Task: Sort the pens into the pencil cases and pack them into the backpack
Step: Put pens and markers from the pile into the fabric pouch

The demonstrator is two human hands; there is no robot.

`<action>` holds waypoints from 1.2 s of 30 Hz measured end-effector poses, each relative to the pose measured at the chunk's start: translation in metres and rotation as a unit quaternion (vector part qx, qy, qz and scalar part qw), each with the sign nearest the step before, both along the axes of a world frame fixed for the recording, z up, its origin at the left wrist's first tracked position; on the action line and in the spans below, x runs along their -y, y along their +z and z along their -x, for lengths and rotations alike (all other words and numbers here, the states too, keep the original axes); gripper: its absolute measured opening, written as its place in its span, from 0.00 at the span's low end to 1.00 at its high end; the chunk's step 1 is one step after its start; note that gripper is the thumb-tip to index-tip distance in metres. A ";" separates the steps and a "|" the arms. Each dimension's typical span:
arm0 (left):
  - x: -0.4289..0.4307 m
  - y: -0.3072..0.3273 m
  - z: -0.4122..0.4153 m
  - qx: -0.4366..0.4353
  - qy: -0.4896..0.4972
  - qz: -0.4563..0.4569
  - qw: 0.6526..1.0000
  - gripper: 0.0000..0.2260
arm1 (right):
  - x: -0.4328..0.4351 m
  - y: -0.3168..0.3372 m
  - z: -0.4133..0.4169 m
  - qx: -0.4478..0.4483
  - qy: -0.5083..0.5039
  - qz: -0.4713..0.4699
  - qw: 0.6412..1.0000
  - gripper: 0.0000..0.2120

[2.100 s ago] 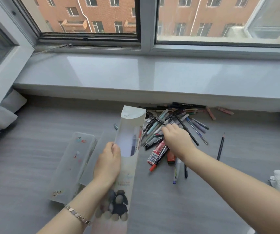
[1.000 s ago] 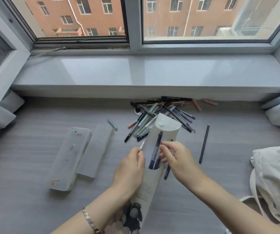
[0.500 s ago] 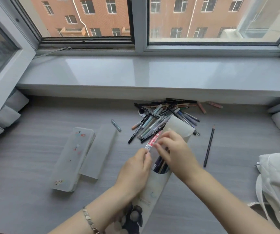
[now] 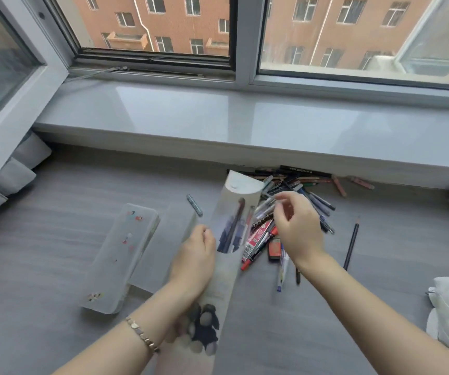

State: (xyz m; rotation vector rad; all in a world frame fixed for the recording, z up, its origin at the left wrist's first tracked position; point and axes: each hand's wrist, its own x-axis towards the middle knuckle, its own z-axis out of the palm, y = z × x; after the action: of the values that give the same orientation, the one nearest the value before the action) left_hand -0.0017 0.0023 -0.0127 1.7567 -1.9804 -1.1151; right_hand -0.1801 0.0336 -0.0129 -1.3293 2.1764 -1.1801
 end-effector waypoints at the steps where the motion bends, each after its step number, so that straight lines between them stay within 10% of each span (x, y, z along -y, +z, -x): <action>1: 0.010 0.000 -0.003 0.004 0.025 0.004 1.000 0.11 | 0.014 -0.005 -0.001 0.002 -0.003 -0.079 0.997 0.10; 10: 0.063 -0.001 -0.019 0.040 0.102 0.015 0.994 0.13 | 0.092 -0.046 -0.045 -0.191 0.163 -0.374 0.893 0.13; 19: 0.073 -0.017 -0.023 0.047 0.091 -0.013 0.995 0.15 | 0.097 -0.023 -0.016 -0.112 0.101 -0.218 0.964 0.13; 28: 0.067 -0.015 -0.015 0.041 0.090 -0.020 0.995 0.15 | 0.133 -0.046 -0.009 -0.285 0.142 -0.294 0.901 0.23; 36: 0.057 -0.009 -0.017 0.046 0.074 -0.005 0.996 0.14 | 0.118 -0.046 0.003 -0.196 0.120 -0.293 0.928 0.27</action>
State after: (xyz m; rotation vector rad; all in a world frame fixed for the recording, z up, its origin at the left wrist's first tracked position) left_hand 0.0151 -0.0546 -0.0220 1.9567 -1.8626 -1.0161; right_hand -0.1826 -0.0842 -0.0586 -1.5662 2.2677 -0.1395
